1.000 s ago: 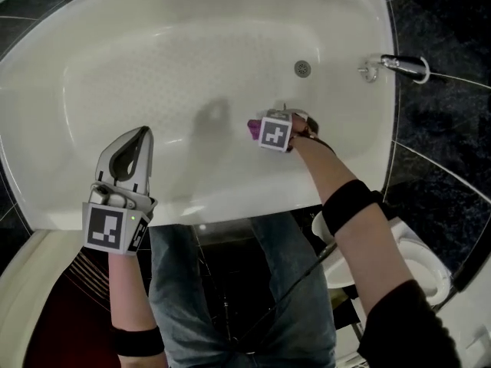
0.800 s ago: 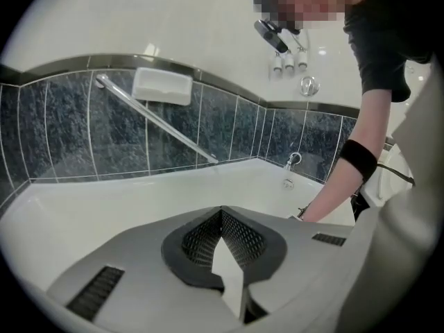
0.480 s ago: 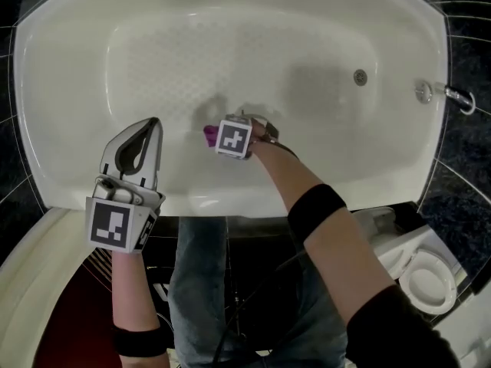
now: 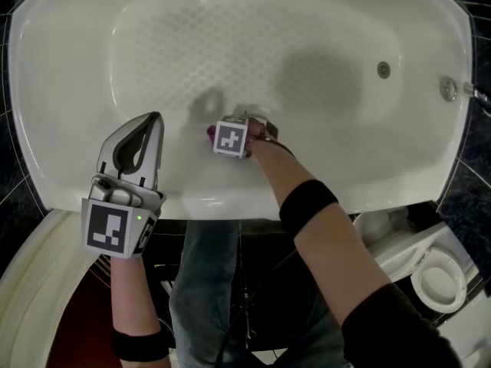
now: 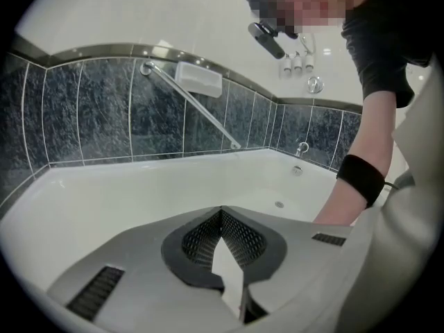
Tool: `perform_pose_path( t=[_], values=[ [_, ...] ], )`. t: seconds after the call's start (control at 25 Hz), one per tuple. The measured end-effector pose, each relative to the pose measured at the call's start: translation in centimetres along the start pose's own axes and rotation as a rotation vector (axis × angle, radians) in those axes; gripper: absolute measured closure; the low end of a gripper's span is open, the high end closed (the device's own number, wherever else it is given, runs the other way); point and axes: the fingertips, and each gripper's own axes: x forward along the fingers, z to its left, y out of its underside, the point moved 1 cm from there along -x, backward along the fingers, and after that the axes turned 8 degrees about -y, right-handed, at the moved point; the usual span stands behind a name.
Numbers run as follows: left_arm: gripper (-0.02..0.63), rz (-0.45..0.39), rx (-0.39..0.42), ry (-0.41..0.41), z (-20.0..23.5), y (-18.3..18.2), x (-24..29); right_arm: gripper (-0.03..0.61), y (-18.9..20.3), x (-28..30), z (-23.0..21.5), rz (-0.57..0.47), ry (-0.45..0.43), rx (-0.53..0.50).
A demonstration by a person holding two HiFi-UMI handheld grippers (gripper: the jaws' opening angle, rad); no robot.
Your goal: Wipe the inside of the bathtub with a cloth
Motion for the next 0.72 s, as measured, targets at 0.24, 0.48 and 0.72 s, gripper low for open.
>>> perform_pose_path(
  t=[0.24, 0.48, 0.72],
  values=[
    [0.616, 0.012, 0.01, 0.038, -3.9, 0.2, 2.0, 0.476, 6.0, -0.2, -1.3, 0.07, 0.017, 0.034],
    [0.616, -0.025, -0.039, 0.087, -10.5, -2.4, 5.5, 0.477, 20.7, -5.4, -3.7, 0.161, 0.075, 0.158],
    [0.616, -0.017, -0.034, 0.131, -18.8, -3.9, 9.8, 0.477, 35.5, -11.5, -5.1, 0.231, 0.121, 0.274]
  ],
)
